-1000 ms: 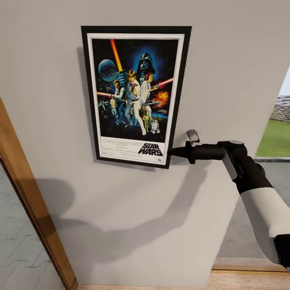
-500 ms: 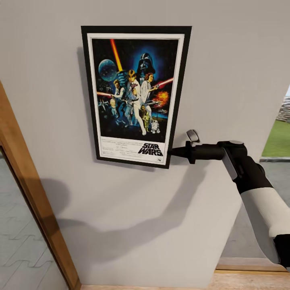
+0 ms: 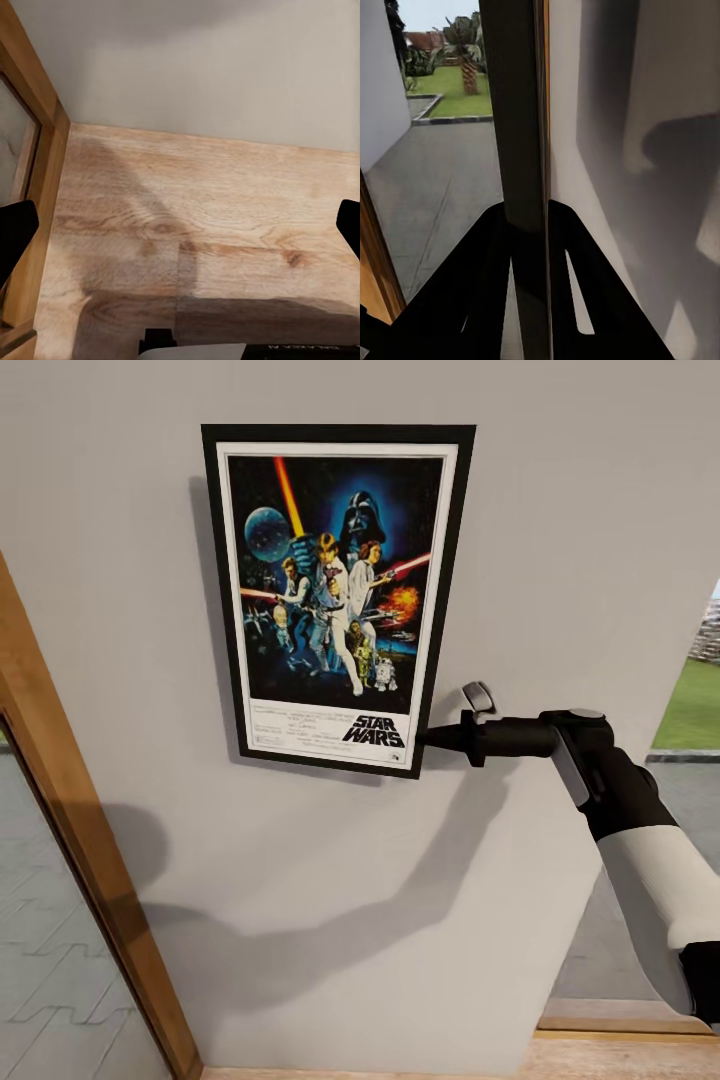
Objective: Pick up the poster from the kitchen countertop and hang it on one of the wall nails in the kitchen.
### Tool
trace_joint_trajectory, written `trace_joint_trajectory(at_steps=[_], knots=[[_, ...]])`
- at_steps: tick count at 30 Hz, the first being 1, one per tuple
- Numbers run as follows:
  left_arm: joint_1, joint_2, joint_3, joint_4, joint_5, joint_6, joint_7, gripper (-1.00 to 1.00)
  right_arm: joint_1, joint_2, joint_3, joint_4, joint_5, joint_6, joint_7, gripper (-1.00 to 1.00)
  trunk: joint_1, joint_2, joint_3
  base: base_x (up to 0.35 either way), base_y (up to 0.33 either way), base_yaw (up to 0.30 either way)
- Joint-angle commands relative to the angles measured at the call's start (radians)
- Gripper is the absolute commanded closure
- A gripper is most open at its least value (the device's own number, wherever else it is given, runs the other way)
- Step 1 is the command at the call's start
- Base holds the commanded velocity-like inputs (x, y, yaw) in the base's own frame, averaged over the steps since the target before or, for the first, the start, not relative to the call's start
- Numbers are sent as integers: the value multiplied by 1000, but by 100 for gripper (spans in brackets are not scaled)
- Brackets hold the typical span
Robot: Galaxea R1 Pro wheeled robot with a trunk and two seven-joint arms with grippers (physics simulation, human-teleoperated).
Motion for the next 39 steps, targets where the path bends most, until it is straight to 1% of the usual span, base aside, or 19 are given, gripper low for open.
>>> trace_joint_trajectory(at_steps=[1, 6, 10, 28, 33, 39], knots=[[0, -1, 4, -1, 0, -1, -7, -100, -1, -1, 3, 0, -8, 15, 2, 100, 0, -2, -2, 0, 0, 0], [0, -1, 4, -1, 0, 0, -7, -100, -1, -1, 3, 0, -8, 15, 2, 100, 0, -2, -2, 0, 0, 0], [0, -4, 7, -4, 0, -20, -6, -100, -1, -3, 1, 20, -7, 14, -2, 100, 0, -2, -2, 0, 0, 0], [0, -4, 7, -4, 0, -19, -6, -100, -1, -3, 1, 20, -7, 14, -2, 100, 0, -2, -2, 0, 0, 0], [0, 17, 6, 0, 1, -39, -5, -100, 2, -3, 0, 19, -7, 13, -2, 100, 0, -2, -2, 0, 0, 0], [0, 19, 6, 0, 1, -40, -5, -100, 2, -3, 0, 19, -7, 13, -2, 100, 0, -2, -2, 0, 0, 0]])
